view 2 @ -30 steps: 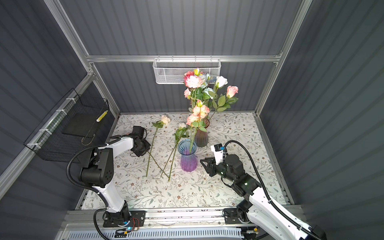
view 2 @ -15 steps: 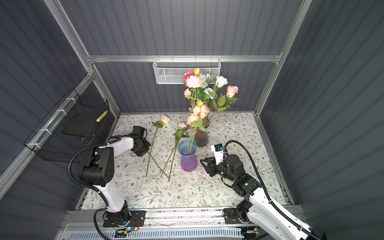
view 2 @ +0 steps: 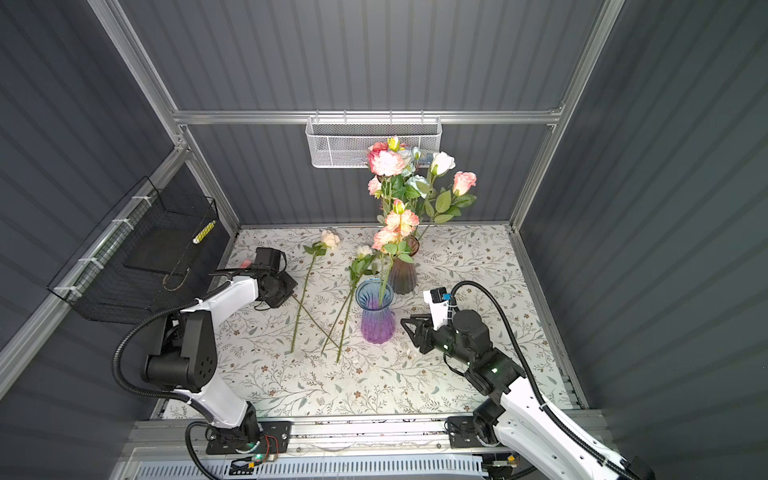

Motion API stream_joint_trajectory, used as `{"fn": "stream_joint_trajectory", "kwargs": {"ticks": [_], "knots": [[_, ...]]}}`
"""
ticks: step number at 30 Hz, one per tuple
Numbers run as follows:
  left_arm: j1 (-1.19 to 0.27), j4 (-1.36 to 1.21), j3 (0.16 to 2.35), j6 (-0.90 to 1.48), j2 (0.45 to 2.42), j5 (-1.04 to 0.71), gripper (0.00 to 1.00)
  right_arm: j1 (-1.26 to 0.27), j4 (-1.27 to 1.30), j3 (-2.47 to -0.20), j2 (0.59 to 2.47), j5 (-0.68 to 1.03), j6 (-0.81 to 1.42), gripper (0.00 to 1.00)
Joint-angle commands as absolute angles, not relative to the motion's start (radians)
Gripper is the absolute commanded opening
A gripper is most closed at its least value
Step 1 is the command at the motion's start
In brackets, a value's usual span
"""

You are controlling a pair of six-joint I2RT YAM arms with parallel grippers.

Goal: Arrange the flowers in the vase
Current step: 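Lower the left gripper onto a pink rose stem on the table and close, then lift the pink rose upright with the left gripper and carry it over the blue-purple vase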

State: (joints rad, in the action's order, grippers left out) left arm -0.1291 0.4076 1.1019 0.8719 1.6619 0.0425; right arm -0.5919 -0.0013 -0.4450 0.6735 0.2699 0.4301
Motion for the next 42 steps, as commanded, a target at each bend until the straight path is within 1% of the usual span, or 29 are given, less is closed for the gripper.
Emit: {"fn": "stream_joint_trajectory", "kwargs": {"ticks": [1,7,10,11,12,15,16,17,18,20,21,22,30,34,38,42], "knots": [[-0.124,0.440,1.094,0.819,1.608,0.027,0.01,-0.594,-0.009,-0.462,0.659,0.289,0.445,0.40],[-0.126,0.426,1.106,0.687,1.503,-0.006,0.00,-0.594,-0.008,-0.470,0.658,0.290,0.465,0.40],[-0.127,0.333,1.056,0.638,1.411,-0.025,0.00,-0.594,0.001,-0.478,0.678,0.312,0.484,0.41],[-0.127,0.296,1.032,0.634,1.372,-0.034,0.00,-0.594,0.009,-0.482,0.686,0.325,0.492,0.43],[-0.130,0.248,1.009,0.622,1.333,-0.049,0.00,-0.594,0.027,-0.483,0.695,0.383,0.498,0.46],[-0.161,0.132,0.968,0.568,1.217,-0.076,0.00,-0.595,0.089,-0.484,0.714,0.445,0.518,0.53],[-0.178,0.098,0.959,0.542,1.184,-0.080,0.00,-0.595,0.100,-0.484,0.717,0.442,0.522,0.58],[-0.200,0.061,0.952,0.516,1.147,-0.075,0.00,-0.595,0.103,-0.486,0.719,0.426,0.526,0.70],[-0.222,0.022,0.946,0.482,1.111,-0.083,0.00,-0.595,0.103,-0.487,0.721,0.401,0.530,0.77],[-0.267,-0.042,0.938,0.425,1.056,-0.079,0.00,-0.595,0.101,-0.485,0.716,0.356,0.529,0.86],[-0.285,-0.073,0.938,0.399,1.033,-0.097,0.00,-0.595,0.099,-0.485,0.712,0.328,0.532,0.97],[-0.294,-0.089,0.943,0.387,1.020,-0.109,0.00,-0.594,0.098,-0.485,0.709,0.288,0.538,0.99],[-0.328,-0.134,1.110,0.342,1.034,-0.357,0.00,-0.594,0.083,-0.479,0.681,0.137,0.573,0.99],[-0.355,-0.182,1.187,0.341,1.061,-0.425,0.00,-0.594,0.080,-0.473,0.676,0.105,0.578,0.99],[-0.429,-0.219,1.272,0.317,1.113,-0.437,0.00,-0.595,0.080,-0.471,0.670,0.085,0.583,0.99],[-0.553,-0.217,1.351,0.234,1.181,-0.379,0.00,-0.594,0.077,-0.468,0.657,0.064,0.582,0.99]]}}
